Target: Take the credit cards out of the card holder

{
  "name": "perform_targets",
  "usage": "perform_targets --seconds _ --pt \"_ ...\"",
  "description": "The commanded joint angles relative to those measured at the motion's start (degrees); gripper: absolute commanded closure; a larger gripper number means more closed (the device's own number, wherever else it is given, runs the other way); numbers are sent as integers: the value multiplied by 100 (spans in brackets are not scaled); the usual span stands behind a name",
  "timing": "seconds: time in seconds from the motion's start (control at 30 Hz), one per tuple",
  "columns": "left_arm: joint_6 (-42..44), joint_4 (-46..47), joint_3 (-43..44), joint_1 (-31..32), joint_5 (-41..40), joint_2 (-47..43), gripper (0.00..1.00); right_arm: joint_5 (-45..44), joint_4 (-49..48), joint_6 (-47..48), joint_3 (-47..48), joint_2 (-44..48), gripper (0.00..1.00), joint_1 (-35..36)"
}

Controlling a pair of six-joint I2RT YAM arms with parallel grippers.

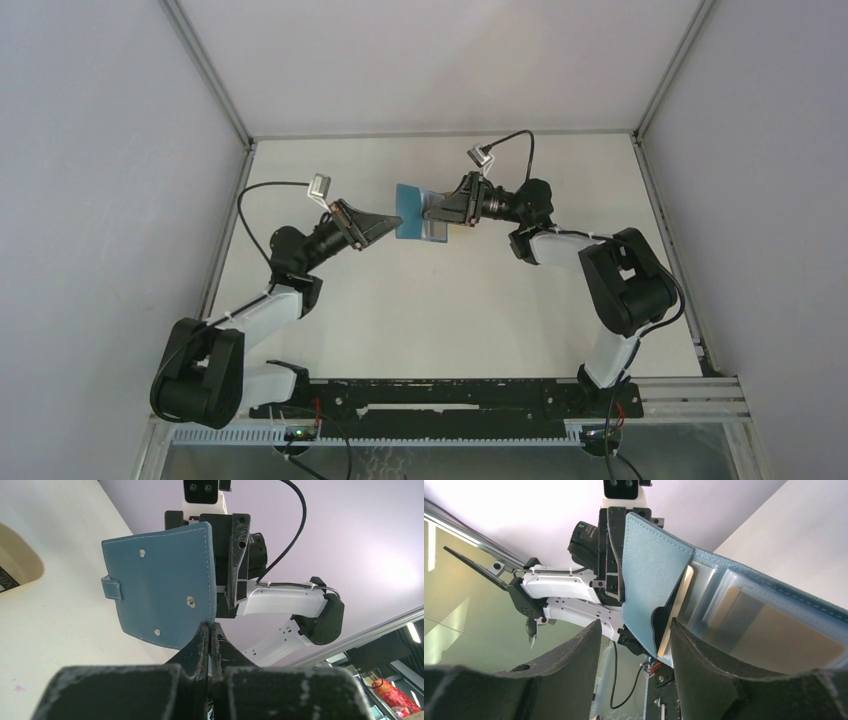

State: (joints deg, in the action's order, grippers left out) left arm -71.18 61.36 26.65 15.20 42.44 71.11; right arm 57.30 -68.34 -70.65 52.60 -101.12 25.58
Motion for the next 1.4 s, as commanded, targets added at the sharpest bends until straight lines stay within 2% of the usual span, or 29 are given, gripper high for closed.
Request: perform_targets --seconds 0.0,0.2,0.4,0.6,0.67,0.8,0.93,1.27,1.37 --pt "-154 464 -108 11 146 -45 100 -115 -288 1 307 -62 40 -24" --pt "-311 765 -108 16 145 157 100 -65 -378 -109 454 -153 50 -27" --pt "-331 848 -116 16 151 300 100 -33 -509 -248 513 -161 64 -69" --pt "-309 886 -151 12 160 444 100 1 -593 -362 565 -145 82 -123" --pt "-313 906 -153 20 164 471 100 4 -585 -352 567 -147 80 -136" --pt "-316 934 -143 16 173 458 100 42 -453 -271 563 -146 66 -150" --pt "-321 938 -134 11 178 424 100 41 -84 8 558 -113 56 -152" --pt "-353 930 -108 9 180 329 100 -23 1470 1090 546 118 50 -13" --pt "-351 937 -108 9 184 303 100 -76 1593 1206 430 198 49 15"
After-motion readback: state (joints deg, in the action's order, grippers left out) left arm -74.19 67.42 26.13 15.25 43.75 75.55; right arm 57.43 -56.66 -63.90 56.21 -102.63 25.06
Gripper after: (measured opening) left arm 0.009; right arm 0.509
